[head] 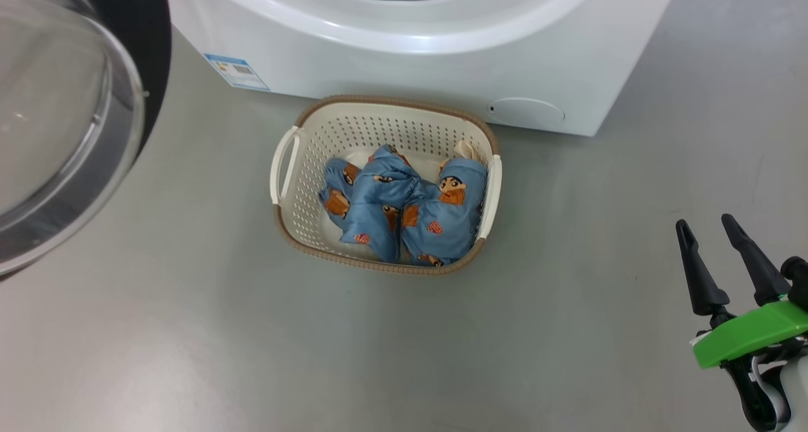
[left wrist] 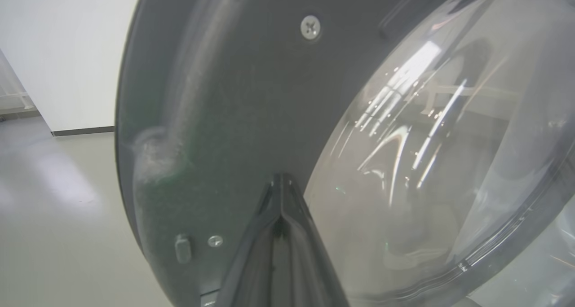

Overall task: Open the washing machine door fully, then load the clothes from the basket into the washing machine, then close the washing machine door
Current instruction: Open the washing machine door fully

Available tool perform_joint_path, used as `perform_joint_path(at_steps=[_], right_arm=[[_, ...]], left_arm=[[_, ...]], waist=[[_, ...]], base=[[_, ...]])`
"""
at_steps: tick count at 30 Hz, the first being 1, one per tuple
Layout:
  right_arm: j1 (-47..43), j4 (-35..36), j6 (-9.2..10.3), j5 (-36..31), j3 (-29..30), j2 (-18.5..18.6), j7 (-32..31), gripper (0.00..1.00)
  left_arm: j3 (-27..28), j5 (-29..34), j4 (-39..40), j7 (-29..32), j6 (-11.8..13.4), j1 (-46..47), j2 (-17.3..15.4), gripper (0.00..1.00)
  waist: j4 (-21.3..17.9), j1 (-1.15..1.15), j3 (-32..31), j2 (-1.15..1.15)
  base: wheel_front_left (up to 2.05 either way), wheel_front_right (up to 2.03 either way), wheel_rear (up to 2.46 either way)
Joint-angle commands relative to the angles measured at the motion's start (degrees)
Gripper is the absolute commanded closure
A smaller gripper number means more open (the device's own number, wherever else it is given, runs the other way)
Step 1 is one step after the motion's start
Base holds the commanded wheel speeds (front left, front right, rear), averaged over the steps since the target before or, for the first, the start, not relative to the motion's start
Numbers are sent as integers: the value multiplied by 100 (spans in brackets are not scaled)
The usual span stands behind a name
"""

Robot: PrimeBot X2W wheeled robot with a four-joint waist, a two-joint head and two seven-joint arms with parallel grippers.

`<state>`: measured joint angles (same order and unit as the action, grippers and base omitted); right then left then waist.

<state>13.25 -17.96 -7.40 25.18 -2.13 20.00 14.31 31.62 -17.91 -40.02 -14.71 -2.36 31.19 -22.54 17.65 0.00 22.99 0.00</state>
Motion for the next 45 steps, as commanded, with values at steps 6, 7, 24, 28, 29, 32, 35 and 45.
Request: perform_joint_path(at_steps=[6, 7, 24, 28, 29, 32, 35, 45], right_arm=[[138, 129, -9, -57, -154, 105, 69, 0], [145, 130, -9, -60, -156, 103, 69, 0], [16, 52, -9, -34, -233, 15, 69, 0], [-39, 50, -9, -20, -241, 6, 69, 0], [-60, 49, -9, -16, -245, 5, 69, 0], [-135, 47, -9, -7, -252, 0, 69, 0], [-210, 39, -9, 9, -257, -2, 69, 0], [-362, 19, -9, 35, -295, -12, 69, 0]], left_arm=[[372, 310, -265, -29, -56, 399, -671, 100], [401, 344, -315, -29, -53, 441, -685, 100], [537, 828, -22, -29, -329, 134, -245, 100], [569, 874, 211, -29, -376, -82, -54, 100], [581, 889, 286, -29, -389, -155, 8, 100], [611, 879, 476, -29, -437, -345, 207, 100], [610, 840, 672, -29, -478, -527, 391, 76], [-15, 299, 1446, -29, -511, -1317, 751, 0]], waist=[[-78, 0, 202, 0], [-81, 0, 213, 0], [-50, 0, -221, 0], [-24, 0, -366, 0], [-12, 0, -412, 0], [27, 0, -552, 0], [59, 0, -684, 0], [53, 0, -1059, 0]], base=[[0, 0, 0], [0, 0, 0], [0, 0, 0], [0, 0, 0], [0, 0, 0], [0, 0, 0], [0, 0, 0], [0, 0, 0]])
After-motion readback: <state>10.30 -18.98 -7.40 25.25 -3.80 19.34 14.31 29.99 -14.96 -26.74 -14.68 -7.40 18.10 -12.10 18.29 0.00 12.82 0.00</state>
